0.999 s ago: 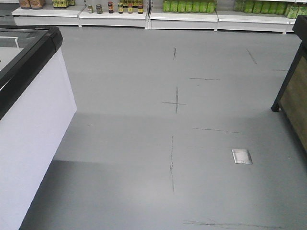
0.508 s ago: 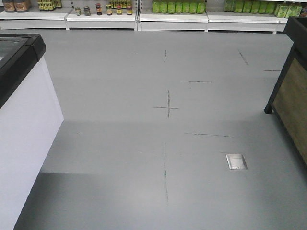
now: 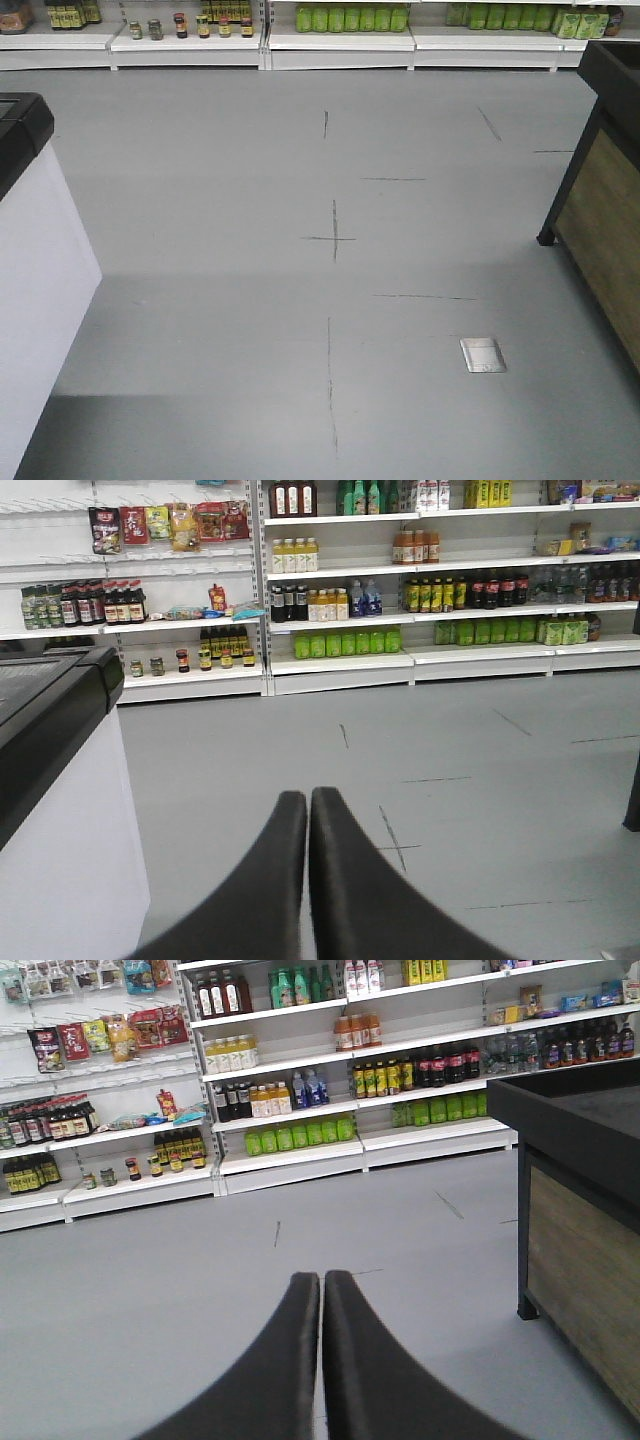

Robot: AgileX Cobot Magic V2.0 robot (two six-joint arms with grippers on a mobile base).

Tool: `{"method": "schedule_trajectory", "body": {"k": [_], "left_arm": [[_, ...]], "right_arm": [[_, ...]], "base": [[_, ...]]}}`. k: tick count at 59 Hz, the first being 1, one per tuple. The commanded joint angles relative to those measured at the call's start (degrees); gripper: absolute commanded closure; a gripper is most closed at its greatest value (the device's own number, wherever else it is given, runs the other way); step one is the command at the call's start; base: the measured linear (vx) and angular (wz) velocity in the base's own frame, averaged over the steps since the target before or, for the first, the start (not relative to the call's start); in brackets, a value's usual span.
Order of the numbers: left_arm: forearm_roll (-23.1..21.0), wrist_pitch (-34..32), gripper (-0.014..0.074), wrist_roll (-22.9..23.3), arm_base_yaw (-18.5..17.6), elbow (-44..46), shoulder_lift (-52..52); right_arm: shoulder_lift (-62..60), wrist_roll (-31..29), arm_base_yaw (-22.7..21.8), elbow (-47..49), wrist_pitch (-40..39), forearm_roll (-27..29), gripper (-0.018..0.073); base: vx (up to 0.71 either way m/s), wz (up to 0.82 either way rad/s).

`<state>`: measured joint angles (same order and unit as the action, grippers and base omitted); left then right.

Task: Pick three apples into basket with both arms
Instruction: 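Drive the base forward across the store floor toward the fruit tables, then turn the base and approach the table holding the light-blue basket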

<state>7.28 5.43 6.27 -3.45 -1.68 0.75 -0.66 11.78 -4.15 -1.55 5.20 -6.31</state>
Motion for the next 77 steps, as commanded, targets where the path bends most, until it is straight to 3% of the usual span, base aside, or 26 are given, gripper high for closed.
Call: {"method": "schedule_trajectory", "body": {"k": [1,77], "left_arm": [[-0.55,-4.25,0.0602,0.54,-0.03,1.49,0.75],[-0.55,-4.25,0.0602,0.54,-0.03,1.49,0.75]], "right_arm": [[-0.68,-0.3,0.06,-0.76,-4.26,-0.67,0.0564],[-0.68,-0.3,0.06,-0.76,-4.25,-0.67,0.0564]], "base": [[0.18,-0.14],[0.19,-0.24]]}}
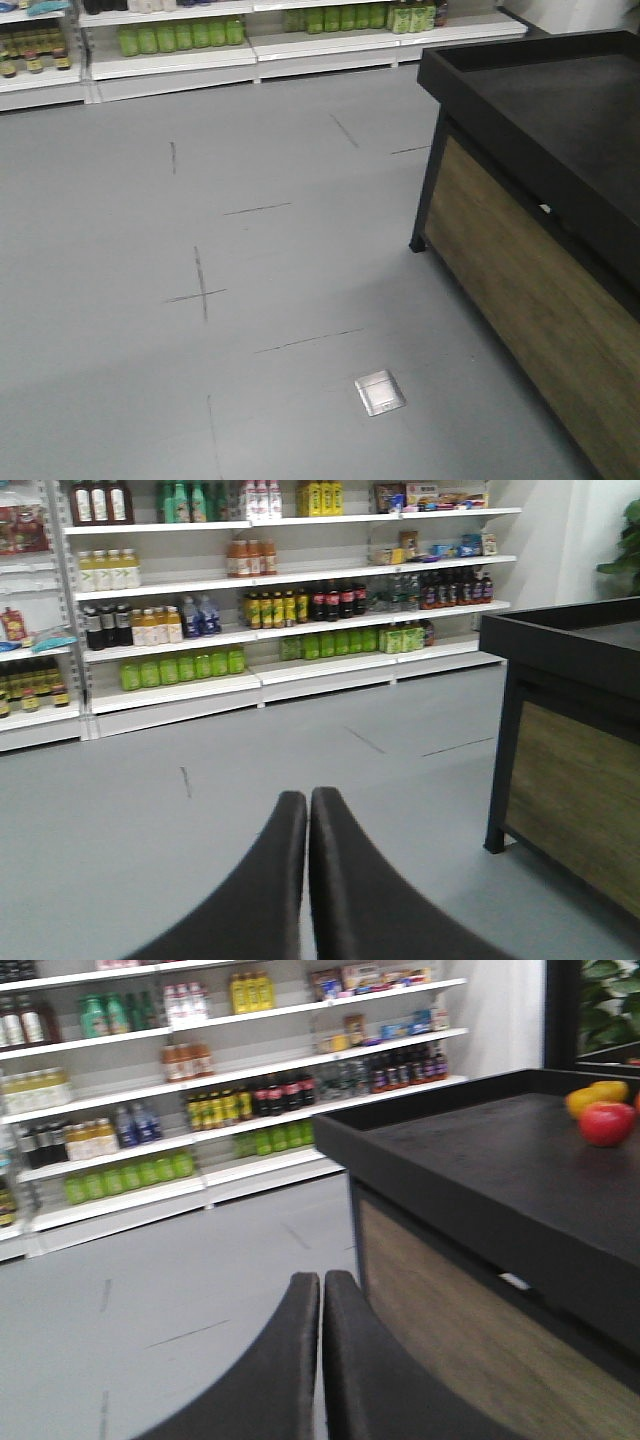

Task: Pick three apples into basket with both arms
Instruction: 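Turn the base and approach the table holding the light-blue basket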

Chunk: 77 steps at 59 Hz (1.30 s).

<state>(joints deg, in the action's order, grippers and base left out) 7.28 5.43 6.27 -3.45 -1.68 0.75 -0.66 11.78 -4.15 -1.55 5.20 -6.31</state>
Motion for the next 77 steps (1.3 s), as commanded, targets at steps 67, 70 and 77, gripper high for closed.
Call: {"method": "schedule_trajectory", "body": {"k": [67,70,77], "left_arm": [[-0.55,-4.25,0.0602,0.54,-0.03,1.49,0.75],[-0.55,-4.25,0.0602,0.54,-0.03,1.49,0.75],[-0.55,-4.25,0.0602,0.54,-0.03,1.49,0.75]], "right_arm": [[-0.68,-0.3,0.06,-0.76,-4.25,-0.67,0.0564],[-0.68,-0.3,0.06,-0.76,-4.25,-0.67,0.0564],[-0.68,-0.3,0.06,-0.76,-4.25,-0.67,0.0564]], "base": [[0.13,-0.51],[0.11,-0.47],[0.11,-0.47]]}}
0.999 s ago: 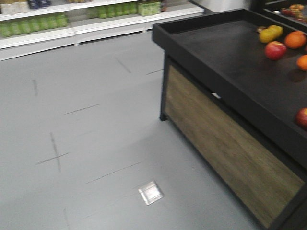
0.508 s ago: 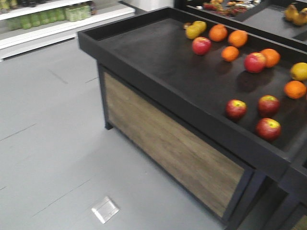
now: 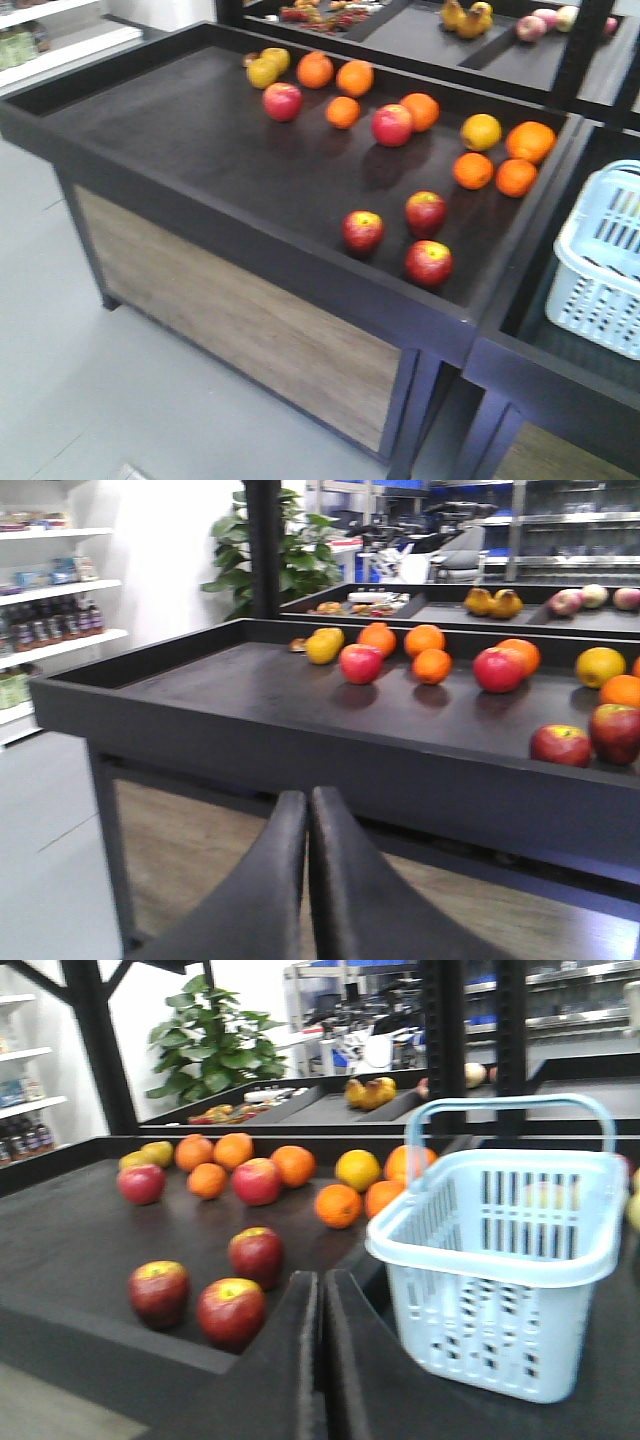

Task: Pick three apples into basket with both arms
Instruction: 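Turn the base and approach the table holding the light-blue basket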

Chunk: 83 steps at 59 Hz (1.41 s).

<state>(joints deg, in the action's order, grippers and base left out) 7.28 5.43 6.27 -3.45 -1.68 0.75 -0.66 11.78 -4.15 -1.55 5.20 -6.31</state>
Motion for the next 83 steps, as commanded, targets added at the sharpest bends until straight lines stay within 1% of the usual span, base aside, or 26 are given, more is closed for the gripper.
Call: {"method": "schedule_trajectory", "body": {"k": [1,66,83], "left_arm": [[-0.55,-4.25,0.0602,0.54,-0.03,1.49,0.75],[-0.55,-4.25,0.0602,0.54,-0.03,1.49,0.75],[-0.55,-4.25,0.0602,0.54,-0.03,1.49,0.75]], "right_arm": [[-0.68,-0.3,0.06,-0.76,-4.25,-0.67,0.0564],[-0.68,-0.3,0.06,-0.76,-4.25,-0.67,0.0564],[-0.68,-0.3,0.06,-0.76,-4.25,-0.67,0.0564]], "base": [[0.11,-0.46],[0.11,-0.4],[0.15,-0.27]]}}
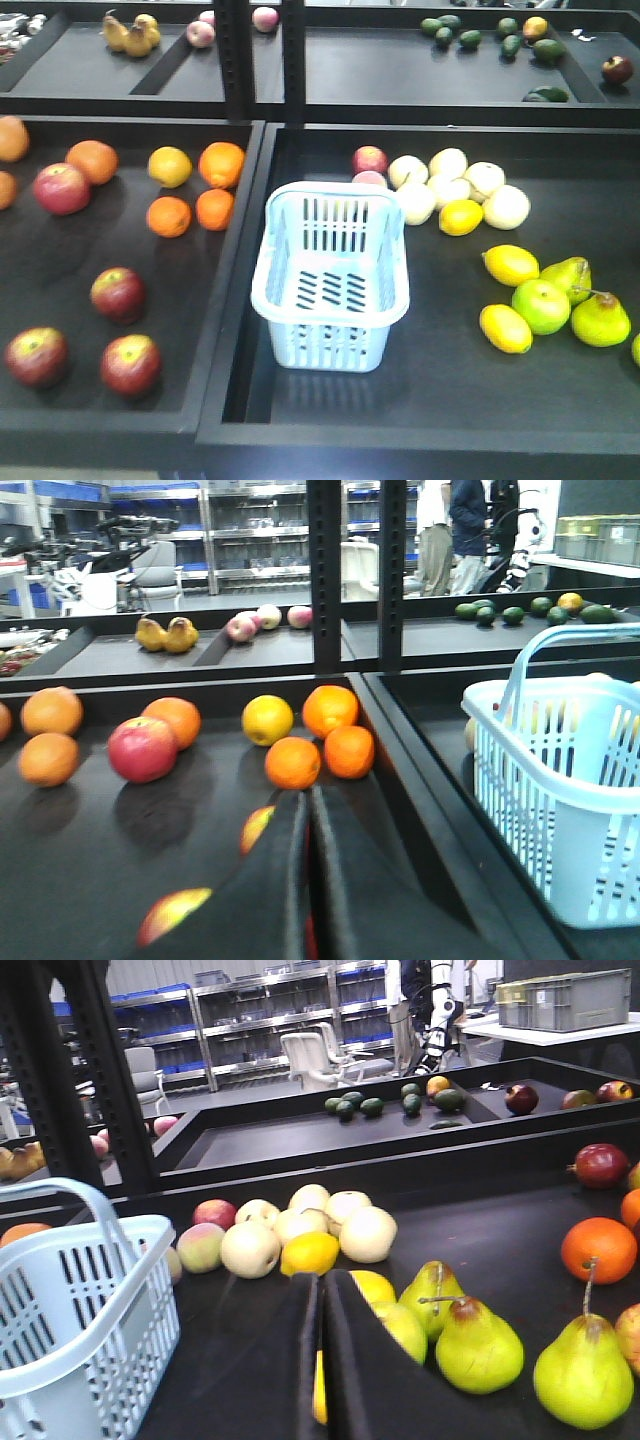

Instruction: Pick three apples into basket with both arms

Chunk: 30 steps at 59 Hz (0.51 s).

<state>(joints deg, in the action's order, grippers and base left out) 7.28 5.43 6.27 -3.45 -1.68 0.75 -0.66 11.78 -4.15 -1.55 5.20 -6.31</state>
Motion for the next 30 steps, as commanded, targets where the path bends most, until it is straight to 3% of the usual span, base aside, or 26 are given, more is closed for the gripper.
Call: {"method": "schedule_trajectory", "body": {"k": [1,30], "left_arm": [[-0.55,-4.25,0.0602,0.54,-0.03,1.49,0.75],[-0.55,-4.25,0.0602,0.54,-0.03,1.49,0.75]], "right_arm": [[-0.68,-0.3,0.06,-0.76,-4.25,-0.67,0.0564],[-0.68,-0.3,0.06,-0.76,-4.25,-0.67,0.0564]], "base": [[0.15,-0.19],[0.13,-0.15]]}}
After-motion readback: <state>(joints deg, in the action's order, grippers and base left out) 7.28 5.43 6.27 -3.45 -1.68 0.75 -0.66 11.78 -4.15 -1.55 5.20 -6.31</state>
